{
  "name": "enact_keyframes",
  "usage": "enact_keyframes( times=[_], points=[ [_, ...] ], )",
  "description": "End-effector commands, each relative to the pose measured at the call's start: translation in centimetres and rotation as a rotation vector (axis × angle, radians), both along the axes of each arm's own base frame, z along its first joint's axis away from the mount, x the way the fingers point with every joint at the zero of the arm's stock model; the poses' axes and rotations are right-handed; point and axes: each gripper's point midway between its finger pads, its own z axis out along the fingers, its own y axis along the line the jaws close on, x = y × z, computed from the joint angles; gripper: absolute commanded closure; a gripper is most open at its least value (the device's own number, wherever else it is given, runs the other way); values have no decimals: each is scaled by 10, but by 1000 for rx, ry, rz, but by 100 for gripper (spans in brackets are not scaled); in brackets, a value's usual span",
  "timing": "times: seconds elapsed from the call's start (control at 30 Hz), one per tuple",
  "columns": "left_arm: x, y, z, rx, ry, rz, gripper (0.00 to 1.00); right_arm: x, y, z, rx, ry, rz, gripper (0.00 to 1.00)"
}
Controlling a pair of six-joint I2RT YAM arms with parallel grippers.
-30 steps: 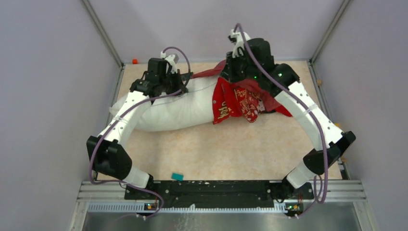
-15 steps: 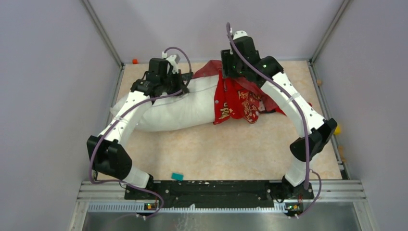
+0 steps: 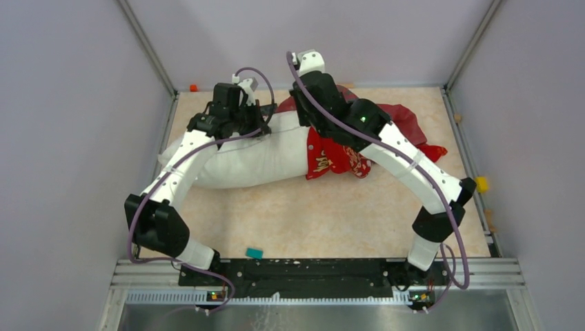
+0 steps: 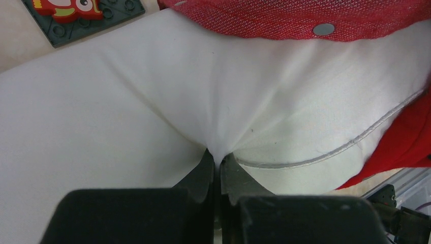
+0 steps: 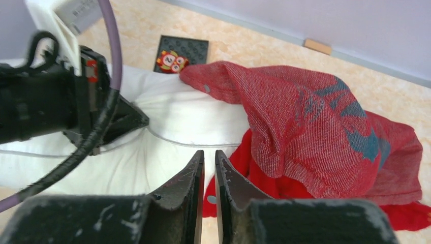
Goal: Put the pillow into the pillowcase
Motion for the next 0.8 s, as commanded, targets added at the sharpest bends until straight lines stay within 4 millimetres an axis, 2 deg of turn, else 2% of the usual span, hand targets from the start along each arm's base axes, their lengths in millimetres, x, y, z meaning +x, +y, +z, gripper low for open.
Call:
enact_keyframes(
  times=[0.0,0.1,0.23,0.33,0.57,0.7,0.77],
  points=[
    [9,-2,6,5,-27,-1,100,8,-2,-32,-94,39,-52,86],
    [9,-3,5,4,-25,-2,100,19,-9,-41,-140,36,-90,77],
    [9,-3,6,2,-27,-1,100,41,-23,-58,-155,80,-124,73],
    [8,-2,6,7,-27,1,100,53,-41,-66,-191,87,-188,71],
    [8,-2,1,8,-23,-2,100,57,-61,-68,-209,62,-250,61],
    [9,-4,-1,1,-18,-4,100,63,-65,-82,-214,97,-240,56],
    [9,-4,-1,1,-17,-4,100,67,-65,-89,-206,119,-225,58]
  ],
)
